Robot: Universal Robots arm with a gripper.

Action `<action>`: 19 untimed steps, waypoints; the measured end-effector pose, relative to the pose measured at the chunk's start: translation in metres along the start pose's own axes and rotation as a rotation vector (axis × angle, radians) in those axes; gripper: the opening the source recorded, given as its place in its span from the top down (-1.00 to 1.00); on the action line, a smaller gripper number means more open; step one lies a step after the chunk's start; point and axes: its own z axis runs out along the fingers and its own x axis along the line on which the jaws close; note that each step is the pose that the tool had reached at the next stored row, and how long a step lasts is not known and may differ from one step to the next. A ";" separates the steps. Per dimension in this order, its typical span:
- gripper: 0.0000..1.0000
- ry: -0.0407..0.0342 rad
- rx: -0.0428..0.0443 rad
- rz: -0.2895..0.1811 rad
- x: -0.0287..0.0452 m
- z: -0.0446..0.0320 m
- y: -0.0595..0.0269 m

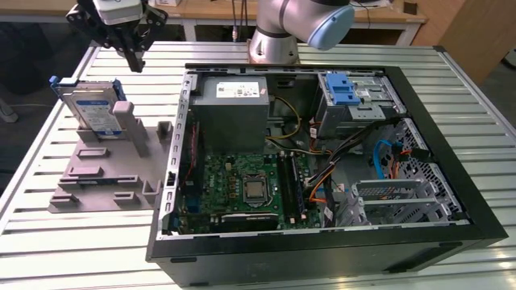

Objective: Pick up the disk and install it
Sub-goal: 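Reach for the disk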

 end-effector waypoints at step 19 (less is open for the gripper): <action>0.79 0.0077 0.0006 0.000 0.0349 0.0042 0.0081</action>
